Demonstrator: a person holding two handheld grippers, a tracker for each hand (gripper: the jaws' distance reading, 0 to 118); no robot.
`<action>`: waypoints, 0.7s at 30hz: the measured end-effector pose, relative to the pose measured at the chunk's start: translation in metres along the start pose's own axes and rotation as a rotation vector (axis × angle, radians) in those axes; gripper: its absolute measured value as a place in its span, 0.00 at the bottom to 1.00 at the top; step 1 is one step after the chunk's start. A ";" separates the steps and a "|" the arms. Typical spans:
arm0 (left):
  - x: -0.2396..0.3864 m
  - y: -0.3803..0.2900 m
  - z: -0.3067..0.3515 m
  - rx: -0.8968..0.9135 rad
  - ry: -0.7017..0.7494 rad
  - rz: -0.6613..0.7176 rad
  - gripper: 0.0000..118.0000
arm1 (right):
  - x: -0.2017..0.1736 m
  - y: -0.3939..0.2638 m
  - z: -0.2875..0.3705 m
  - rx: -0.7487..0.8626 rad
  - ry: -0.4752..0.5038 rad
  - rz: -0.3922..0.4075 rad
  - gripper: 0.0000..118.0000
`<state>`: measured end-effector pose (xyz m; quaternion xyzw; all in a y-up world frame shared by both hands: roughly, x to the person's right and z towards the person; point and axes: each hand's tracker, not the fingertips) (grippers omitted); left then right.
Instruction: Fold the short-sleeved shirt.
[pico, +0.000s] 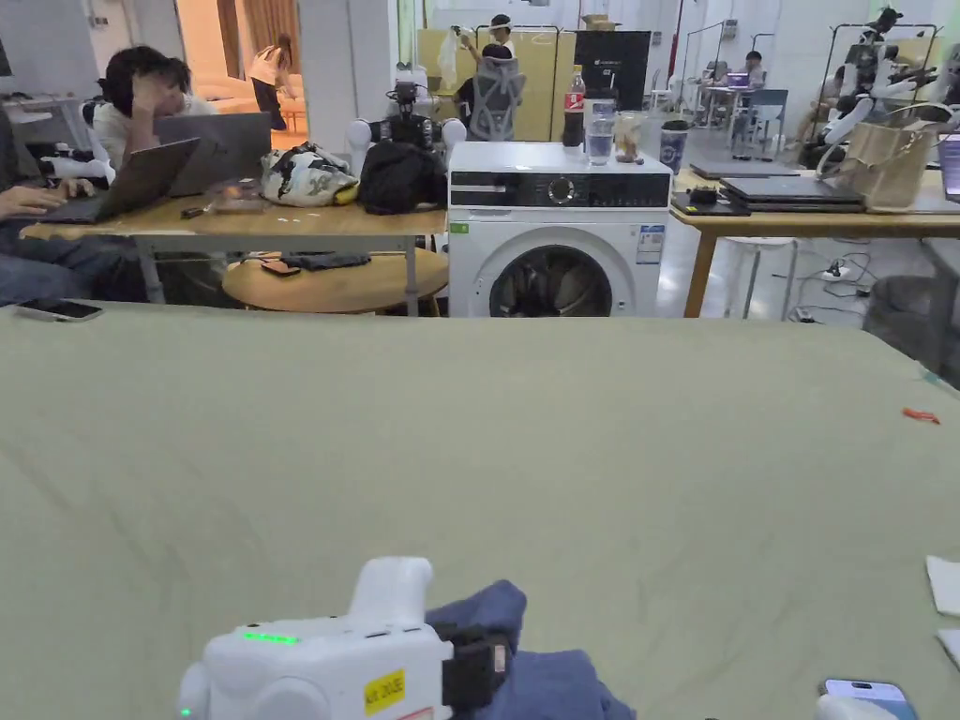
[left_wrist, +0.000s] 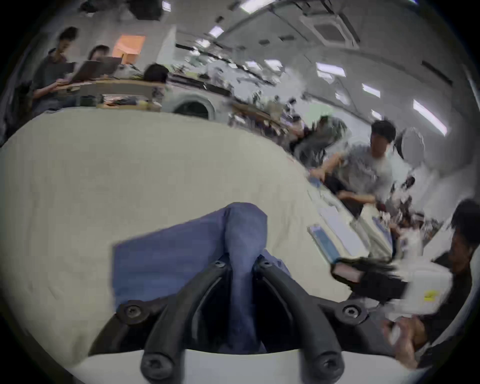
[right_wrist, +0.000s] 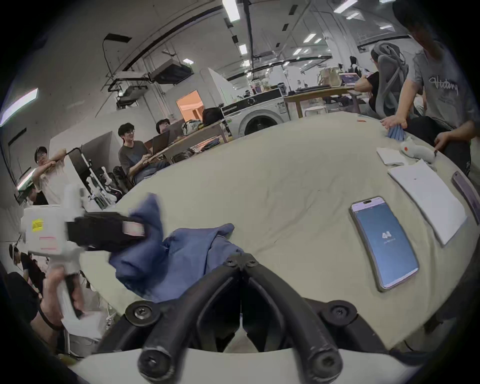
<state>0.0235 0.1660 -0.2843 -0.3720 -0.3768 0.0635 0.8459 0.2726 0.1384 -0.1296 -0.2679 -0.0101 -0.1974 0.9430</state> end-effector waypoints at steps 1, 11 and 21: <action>0.009 -0.001 -0.019 -0.054 0.013 -0.020 0.20 | 0.001 -0.001 0.005 0.002 -0.001 0.003 0.00; 0.008 -0.005 -0.039 -0.025 -0.109 0.078 0.00 | 0.027 -0.012 0.008 0.002 -0.015 -0.023 0.00; -0.008 -0.032 -0.063 -0.081 -0.203 0.160 0.00 | -0.007 -0.010 -0.008 -0.082 0.068 0.073 0.00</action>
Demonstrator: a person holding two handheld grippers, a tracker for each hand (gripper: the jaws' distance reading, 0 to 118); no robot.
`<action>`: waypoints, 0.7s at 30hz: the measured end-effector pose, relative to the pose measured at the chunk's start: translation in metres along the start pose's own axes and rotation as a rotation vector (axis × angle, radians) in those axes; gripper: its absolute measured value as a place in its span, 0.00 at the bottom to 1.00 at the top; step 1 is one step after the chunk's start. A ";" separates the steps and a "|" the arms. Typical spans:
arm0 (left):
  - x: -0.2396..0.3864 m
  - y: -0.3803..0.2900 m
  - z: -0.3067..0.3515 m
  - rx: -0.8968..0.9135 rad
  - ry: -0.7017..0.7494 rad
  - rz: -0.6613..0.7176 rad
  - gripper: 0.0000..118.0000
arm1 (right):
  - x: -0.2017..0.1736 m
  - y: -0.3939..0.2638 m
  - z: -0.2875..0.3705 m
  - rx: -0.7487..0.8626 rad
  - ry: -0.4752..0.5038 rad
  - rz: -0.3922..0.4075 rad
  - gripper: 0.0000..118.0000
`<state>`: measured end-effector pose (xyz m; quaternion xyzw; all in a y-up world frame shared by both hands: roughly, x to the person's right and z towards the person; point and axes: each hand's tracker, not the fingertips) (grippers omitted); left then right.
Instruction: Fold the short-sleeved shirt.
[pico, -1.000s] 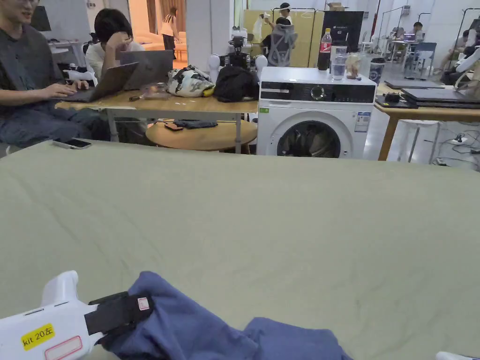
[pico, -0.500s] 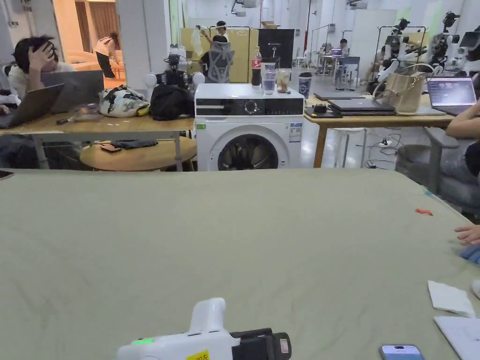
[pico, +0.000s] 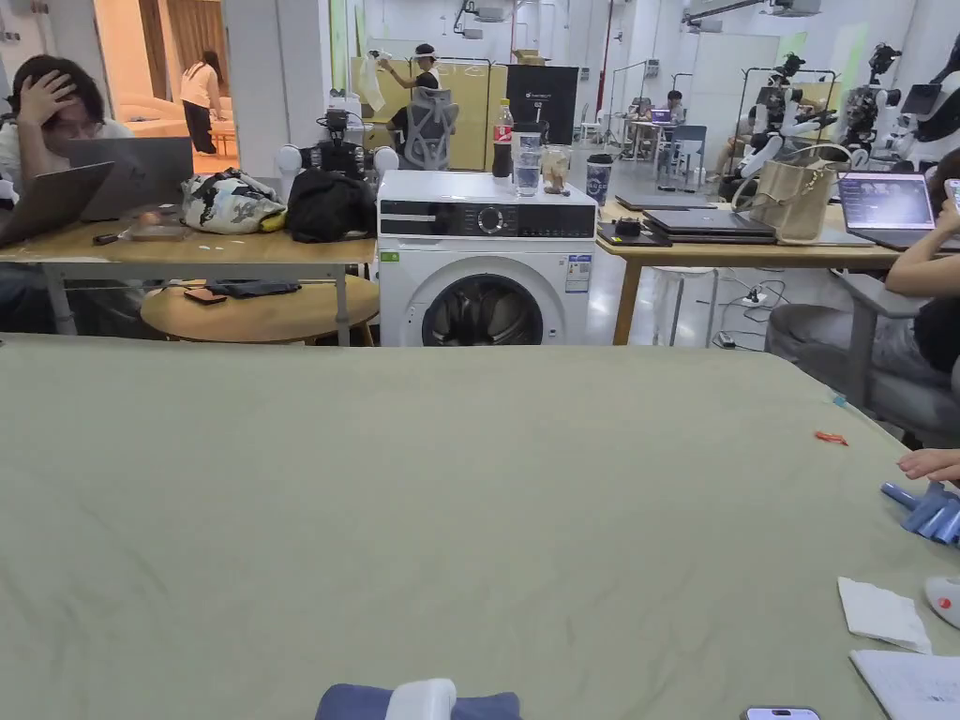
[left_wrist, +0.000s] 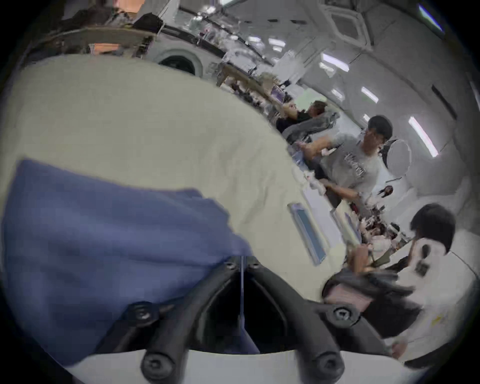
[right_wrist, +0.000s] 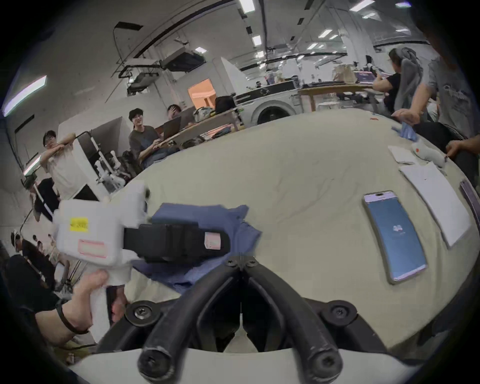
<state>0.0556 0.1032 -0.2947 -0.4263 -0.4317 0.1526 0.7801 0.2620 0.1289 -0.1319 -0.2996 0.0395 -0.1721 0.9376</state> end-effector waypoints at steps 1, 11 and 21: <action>-0.002 0.003 0.015 0.051 -0.023 0.025 0.03 | -0.004 0.003 -0.006 -0.024 0.029 0.016 0.00; -0.063 0.011 0.145 0.140 0.113 0.127 0.54 | -0.056 0.035 -0.118 -0.341 -0.064 0.241 0.00; -0.120 -0.005 0.088 0.045 -0.087 0.316 0.56 | -0.065 0.020 -0.120 -0.323 -0.090 0.289 0.00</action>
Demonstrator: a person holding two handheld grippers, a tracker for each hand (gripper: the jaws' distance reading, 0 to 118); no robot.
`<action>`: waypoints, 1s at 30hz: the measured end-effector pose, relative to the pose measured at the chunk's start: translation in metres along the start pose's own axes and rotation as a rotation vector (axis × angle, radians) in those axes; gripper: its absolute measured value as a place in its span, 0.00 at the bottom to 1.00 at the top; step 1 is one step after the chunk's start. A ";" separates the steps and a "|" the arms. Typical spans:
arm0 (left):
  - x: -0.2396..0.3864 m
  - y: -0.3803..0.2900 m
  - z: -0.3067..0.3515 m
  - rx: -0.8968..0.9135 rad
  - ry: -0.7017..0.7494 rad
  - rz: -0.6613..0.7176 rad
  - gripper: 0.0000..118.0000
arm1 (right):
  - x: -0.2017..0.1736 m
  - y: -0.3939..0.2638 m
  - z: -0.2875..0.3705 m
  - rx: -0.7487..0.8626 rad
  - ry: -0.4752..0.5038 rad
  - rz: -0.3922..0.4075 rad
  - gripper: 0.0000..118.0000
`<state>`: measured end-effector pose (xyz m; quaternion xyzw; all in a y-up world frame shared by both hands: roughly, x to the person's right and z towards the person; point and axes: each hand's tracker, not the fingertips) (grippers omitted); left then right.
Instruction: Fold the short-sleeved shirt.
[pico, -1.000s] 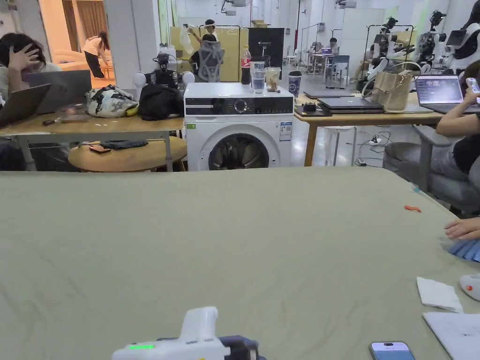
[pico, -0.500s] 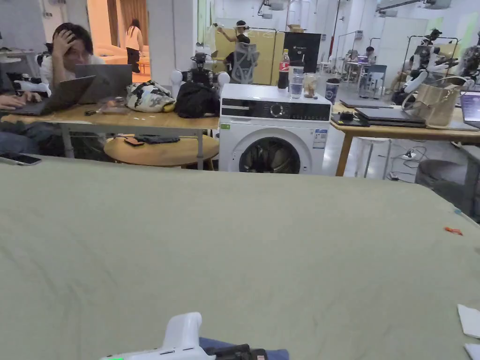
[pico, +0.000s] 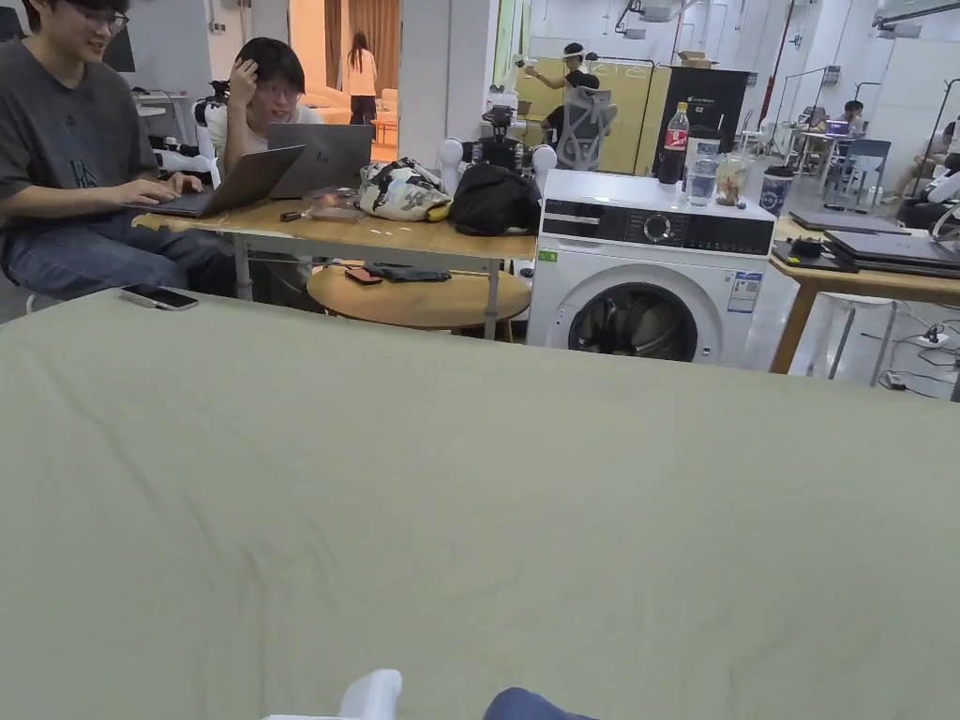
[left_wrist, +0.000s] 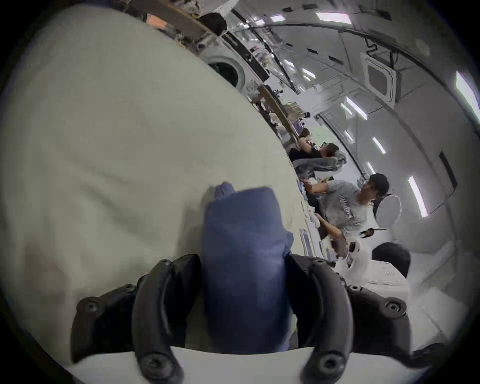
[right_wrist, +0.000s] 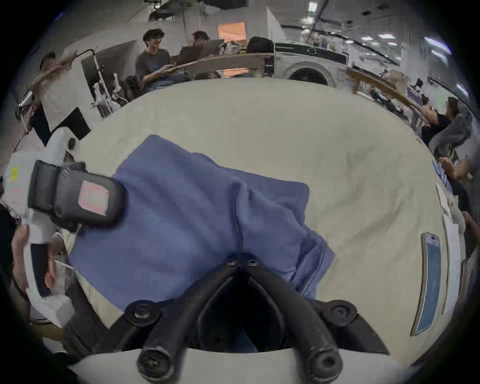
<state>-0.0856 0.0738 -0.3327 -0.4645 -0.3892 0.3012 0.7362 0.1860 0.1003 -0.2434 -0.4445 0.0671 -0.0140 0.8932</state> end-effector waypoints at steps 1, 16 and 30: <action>-0.004 -0.002 -0.009 -0.011 0.006 0.008 0.50 | 0.002 0.000 0.000 -0.001 0.009 -0.015 0.00; -0.027 0.024 0.104 0.271 0.105 0.077 0.25 | -0.019 0.011 0.036 0.296 0.210 -0.041 0.00; -0.160 0.109 0.353 0.581 0.680 0.169 0.60 | -0.252 0.150 -0.109 0.254 0.548 0.217 0.00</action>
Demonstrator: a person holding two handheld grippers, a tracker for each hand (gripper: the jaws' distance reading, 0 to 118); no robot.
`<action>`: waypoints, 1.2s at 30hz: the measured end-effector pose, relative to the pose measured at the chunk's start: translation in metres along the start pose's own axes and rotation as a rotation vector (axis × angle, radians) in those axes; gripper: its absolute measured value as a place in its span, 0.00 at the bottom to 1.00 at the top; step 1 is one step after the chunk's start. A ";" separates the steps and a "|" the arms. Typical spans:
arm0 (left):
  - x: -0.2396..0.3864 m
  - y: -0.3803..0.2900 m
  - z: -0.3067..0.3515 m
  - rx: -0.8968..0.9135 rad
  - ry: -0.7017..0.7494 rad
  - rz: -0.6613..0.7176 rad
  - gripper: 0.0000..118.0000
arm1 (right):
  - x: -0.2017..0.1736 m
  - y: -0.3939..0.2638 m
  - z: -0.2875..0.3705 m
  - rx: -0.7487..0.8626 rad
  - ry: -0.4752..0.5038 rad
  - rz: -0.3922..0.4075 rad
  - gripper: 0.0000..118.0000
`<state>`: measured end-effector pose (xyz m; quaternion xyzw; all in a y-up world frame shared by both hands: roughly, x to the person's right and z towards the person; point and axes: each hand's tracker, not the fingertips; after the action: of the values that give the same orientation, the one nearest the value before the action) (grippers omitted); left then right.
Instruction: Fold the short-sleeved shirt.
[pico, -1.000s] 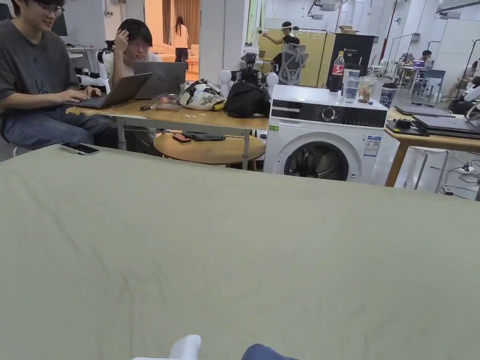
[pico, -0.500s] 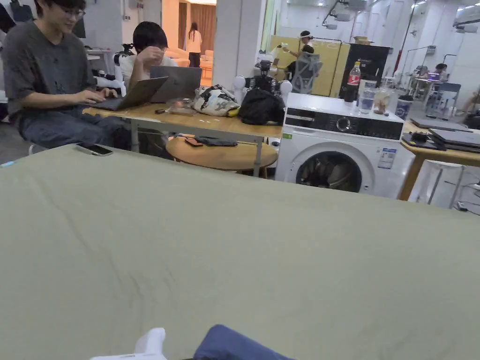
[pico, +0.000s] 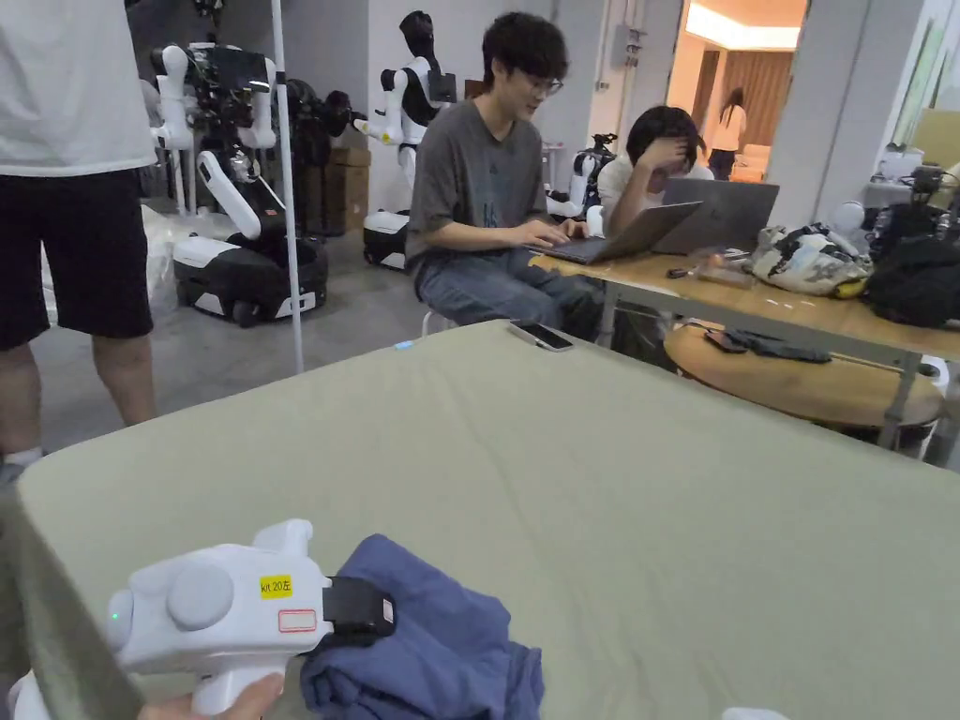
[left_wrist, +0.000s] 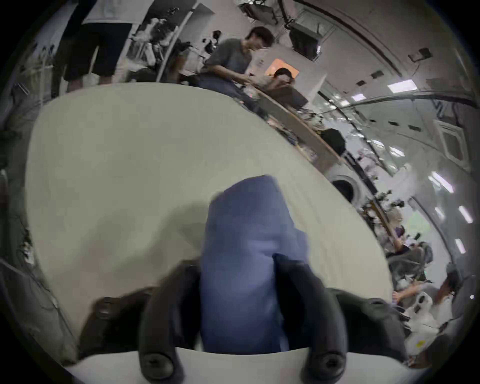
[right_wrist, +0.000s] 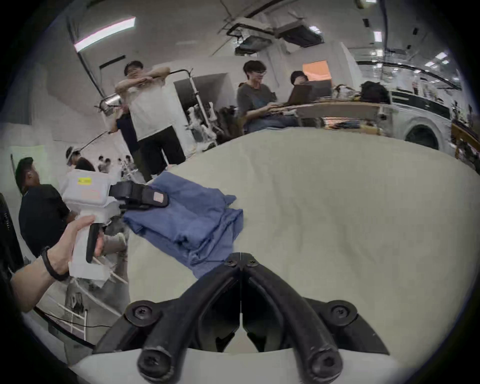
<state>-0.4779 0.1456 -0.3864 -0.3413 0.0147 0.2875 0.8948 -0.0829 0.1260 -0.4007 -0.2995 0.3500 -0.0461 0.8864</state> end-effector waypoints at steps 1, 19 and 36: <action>-0.003 0.005 0.000 0.027 0.062 -0.018 0.65 | -0.002 0.002 -0.004 -0.003 -0.003 0.005 0.00; 0.258 -0.119 0.108 0.478 -0.195 -0.668 0.16 | 0.048 -0.017 0.253 0.340 -0.492 0.128 0.00; 0.378 -0.236 0.146 0.571 -0.220 -0.810 0.00 | 0.069 -0.079 0.398 0.520 -0.877 -0.004 0.00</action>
<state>-0.0639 0.2845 -0.2167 -0.0289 -0.1349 -0.0638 0.9884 0.2372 0.2399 -0.1683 -0.0606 -0.0786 -0.0034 0.9951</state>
